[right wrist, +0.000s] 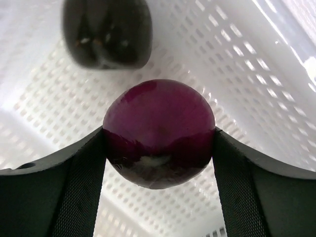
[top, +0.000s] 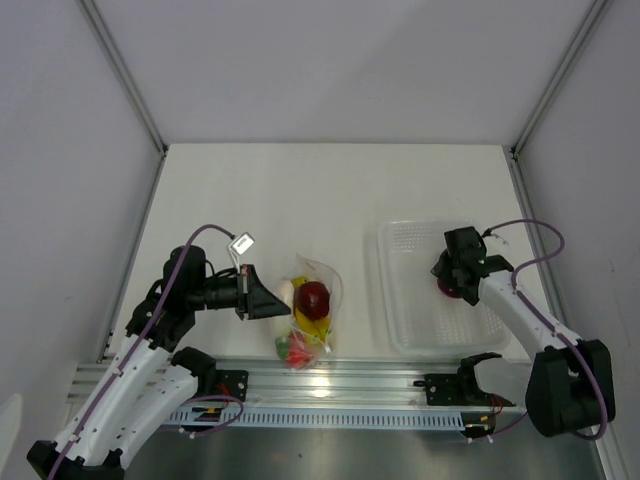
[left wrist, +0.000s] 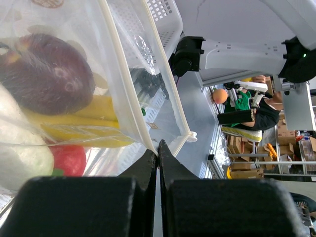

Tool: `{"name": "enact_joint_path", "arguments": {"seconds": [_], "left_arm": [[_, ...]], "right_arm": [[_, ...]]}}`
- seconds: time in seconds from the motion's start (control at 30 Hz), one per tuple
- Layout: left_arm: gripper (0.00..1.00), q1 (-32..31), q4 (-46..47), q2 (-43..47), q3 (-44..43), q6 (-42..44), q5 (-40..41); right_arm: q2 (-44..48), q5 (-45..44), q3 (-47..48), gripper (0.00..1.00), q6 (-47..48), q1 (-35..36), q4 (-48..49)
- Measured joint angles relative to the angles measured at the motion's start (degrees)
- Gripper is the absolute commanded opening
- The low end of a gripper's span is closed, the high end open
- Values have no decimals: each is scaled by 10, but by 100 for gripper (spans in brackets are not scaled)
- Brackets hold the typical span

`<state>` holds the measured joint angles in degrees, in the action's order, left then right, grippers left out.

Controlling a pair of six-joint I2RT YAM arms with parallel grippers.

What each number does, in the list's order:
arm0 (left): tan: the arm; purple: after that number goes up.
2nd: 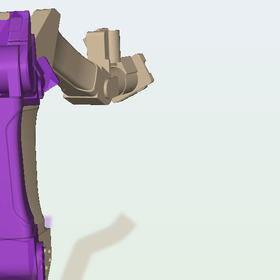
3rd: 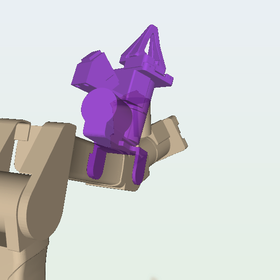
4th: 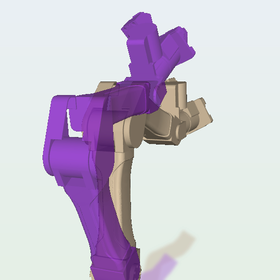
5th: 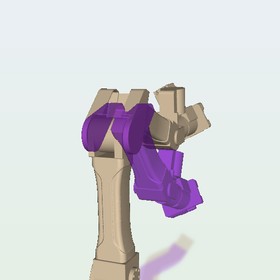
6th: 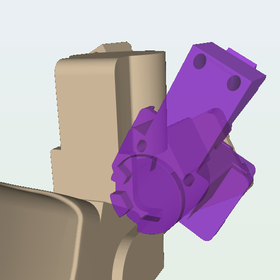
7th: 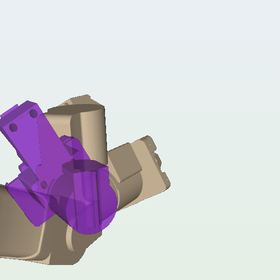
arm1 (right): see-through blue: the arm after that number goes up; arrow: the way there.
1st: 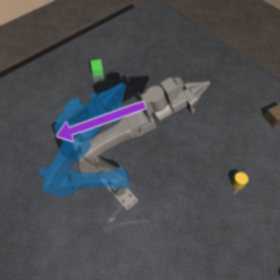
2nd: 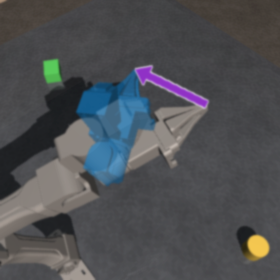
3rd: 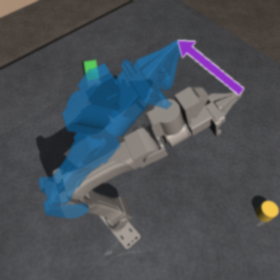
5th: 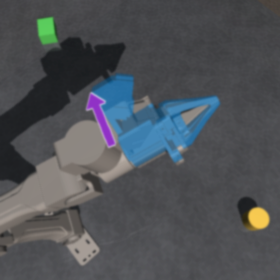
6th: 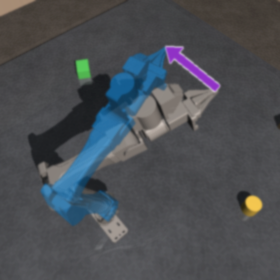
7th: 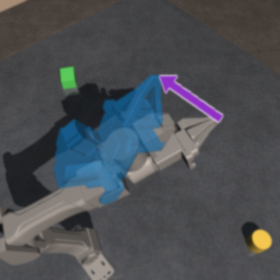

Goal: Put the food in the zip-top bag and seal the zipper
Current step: Pick up the fake fruit from the bin.

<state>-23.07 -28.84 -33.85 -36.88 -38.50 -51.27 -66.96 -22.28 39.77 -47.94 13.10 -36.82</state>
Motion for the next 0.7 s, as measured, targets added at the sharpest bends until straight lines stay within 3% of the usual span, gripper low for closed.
{"name": "enact_joint_path", "arguments": {"seconds": [0.2, 0.37, 0.53, 0.7], "left_arm": [[1, 0, 0, 0, 0, 0, 0], [1, 0, 0, 0, 0, 0, 0], [0, 0, 0, 0, 0, 0, 0], [1, 0, 0, 1, 0, 0, 0]], "right_arm": [[129, 60, 37, 6, 16, 26, -54], [198, 144, 108, 4, 59, 126, -45], [195, 223, 174, 4, 97, 264, 9], [129, 250, 243, 9, 127, 399, 44]]}}
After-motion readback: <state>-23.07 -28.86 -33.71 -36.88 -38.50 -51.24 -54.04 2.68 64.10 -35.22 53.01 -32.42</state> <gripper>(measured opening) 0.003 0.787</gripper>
